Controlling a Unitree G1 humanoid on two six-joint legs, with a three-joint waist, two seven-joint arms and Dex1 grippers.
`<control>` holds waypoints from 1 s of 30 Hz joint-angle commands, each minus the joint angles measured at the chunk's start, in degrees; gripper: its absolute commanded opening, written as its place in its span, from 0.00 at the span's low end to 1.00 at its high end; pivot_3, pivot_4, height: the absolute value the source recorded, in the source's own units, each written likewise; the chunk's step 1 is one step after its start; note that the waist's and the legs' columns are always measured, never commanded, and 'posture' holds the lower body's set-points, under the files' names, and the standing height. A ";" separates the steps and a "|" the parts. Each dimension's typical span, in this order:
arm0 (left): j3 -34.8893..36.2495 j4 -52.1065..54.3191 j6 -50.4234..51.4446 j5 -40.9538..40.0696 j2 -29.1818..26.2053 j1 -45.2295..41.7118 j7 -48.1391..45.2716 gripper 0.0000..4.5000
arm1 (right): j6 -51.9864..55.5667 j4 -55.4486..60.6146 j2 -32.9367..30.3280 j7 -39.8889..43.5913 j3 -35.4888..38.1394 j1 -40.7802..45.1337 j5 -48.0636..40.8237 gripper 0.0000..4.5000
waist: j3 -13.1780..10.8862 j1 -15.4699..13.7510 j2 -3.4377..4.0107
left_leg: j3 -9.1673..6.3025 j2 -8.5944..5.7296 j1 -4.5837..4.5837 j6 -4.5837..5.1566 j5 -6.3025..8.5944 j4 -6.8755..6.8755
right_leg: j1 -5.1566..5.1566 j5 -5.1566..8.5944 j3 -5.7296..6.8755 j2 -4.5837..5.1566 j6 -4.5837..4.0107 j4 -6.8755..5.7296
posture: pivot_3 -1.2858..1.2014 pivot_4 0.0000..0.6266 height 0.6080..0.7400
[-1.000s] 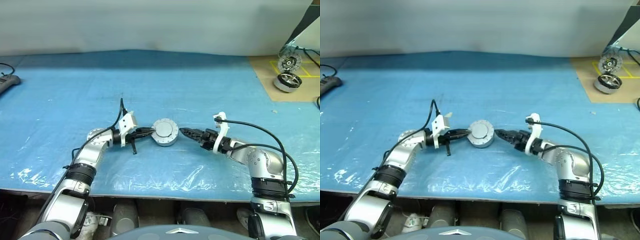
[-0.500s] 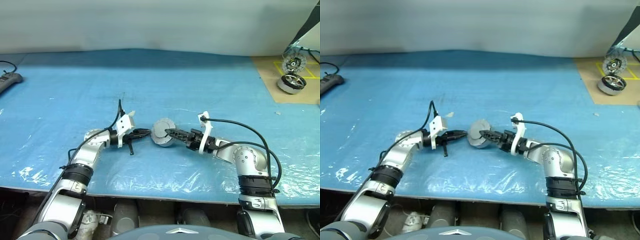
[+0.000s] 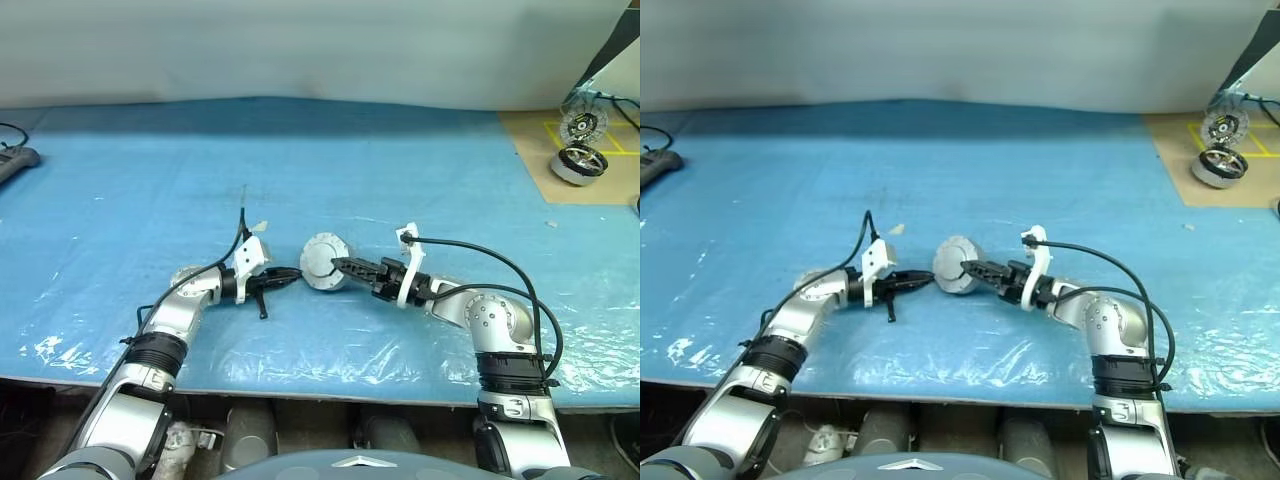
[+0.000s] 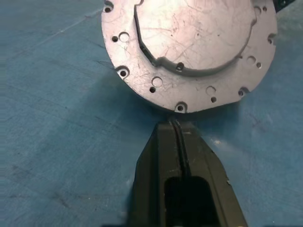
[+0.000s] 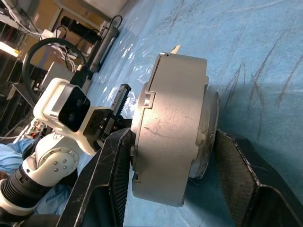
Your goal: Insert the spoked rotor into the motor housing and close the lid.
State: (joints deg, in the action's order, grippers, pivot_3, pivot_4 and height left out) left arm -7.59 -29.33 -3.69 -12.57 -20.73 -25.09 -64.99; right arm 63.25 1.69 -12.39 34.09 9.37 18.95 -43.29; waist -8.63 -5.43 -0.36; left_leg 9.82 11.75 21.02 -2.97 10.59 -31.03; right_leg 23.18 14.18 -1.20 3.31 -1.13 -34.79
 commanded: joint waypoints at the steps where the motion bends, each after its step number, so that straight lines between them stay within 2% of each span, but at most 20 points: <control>1: 7.21 6.54 12.10 -12.21 -2.12 -2.63 -4.35 0.00 | 4.86 -2.13 3.09 -3.60 7.75 3.01 -8.70 0.51 | -0.19 0.08 -0.09 | 0.00 0.01 0.05 0.00 0.00 -0.01 | 0.07 -0.01 -0.01 -0.02 -0.02 -0.04 | 0.52 0.24 1.00; 8: 13.93 7.44 30.17 -20.92 -8.36 -6.59 -5.57 0.00 | 10.46 -8.37 7.24 -11.90 20.50 8.21 -21.75 0.51 | -0.56 -0.04 0.06 | 0.01 0.04 0.26 -0.01 -0.01 -0.06 | 0.28 -0.07 0.00 -0.13 -0.13 -0.08 | 0.52 0.24 1.00; 12: 16.84 9.51 38.59 -24.80 -6.82 -7.30 -0.24 0.00 | 10.41 -8.83 10.01 -16.64 23.40 9.95 -27.79 0.51 | -0.61 -0.25 0.13 | 0.00 0.11 0.43 -0.02 -0.01 -0.04 | 0.34 -0.04 0.19 -0.13 -0.17 -0.07 | 0.52 0.24 1.00; 16: 19.96 13.37 53.09 -32.98 -3.60 -6.85 6.05 0.00 | 9.71 -6.37 12.88 -21.08 23.18 11.50 -34.33 0.51 | -0.61 -0.20 0.13 | -0.06 0.10 0.92 -0.01 -0.02 -0.21 | 0.78 -0.05 0.26 -0.12 -0.18 -0.25 | 0.52 0.24 1.00; 19: 25.05 15.68 61.11 -41.52 -0.85 -6.14 10.00 0.12 | 9.20 -4.78 13.18 -23.42 21.97 12.17 -37.94 0.51 | -0.62 -0.16 0.11 | -0.16 0.08 1.04 -0.01 -0.02 -0.29 | 0.89 -0.05 0.26 -0.12 -0.18 -0.39 | 0.52 0.24 1.00; 25: 31.82 13.85 67.15 -48.85 1.81 -6.58 18.38 0.59 | 8.62 -2.69 11.54 -25.24 18.35 11.73 -41.95 0.51 | -0.62 -0.10 0.11 | -0.34 0.03 1.03 -0.02 -0.02 -0.42 | 0.88 -0.05 0.26 -0.13 -0.17 -0.53 | 0.52 0.24 1.00; 30: 31.27 16.36 69.81 -50.75 2.88 -5.13 20.92 0.98 | 7.71 -2.46 9.63 -25.71 16.04 10.97 -43.68 0.51 | -0.62 -0.18 0.10 | -0.47 0.01 1.09 -0.03 -0.02 -0.52 | 0.86 -0.06 0.34 -0.13 -0.15 -0.56 | 0.52 0.24 1.00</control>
State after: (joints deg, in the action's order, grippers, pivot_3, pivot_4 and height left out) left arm 23.69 -15.53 65.17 -61.77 -18.02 -30.90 -44.54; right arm 71.70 -4.08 -2.53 7.36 25.74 29.21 -82.39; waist -9.25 -5.61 -0.25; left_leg 9.31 11.76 22.14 -3.00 10.58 -31.58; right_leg 24.04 14.12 -0.82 3.18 -1.28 -35.35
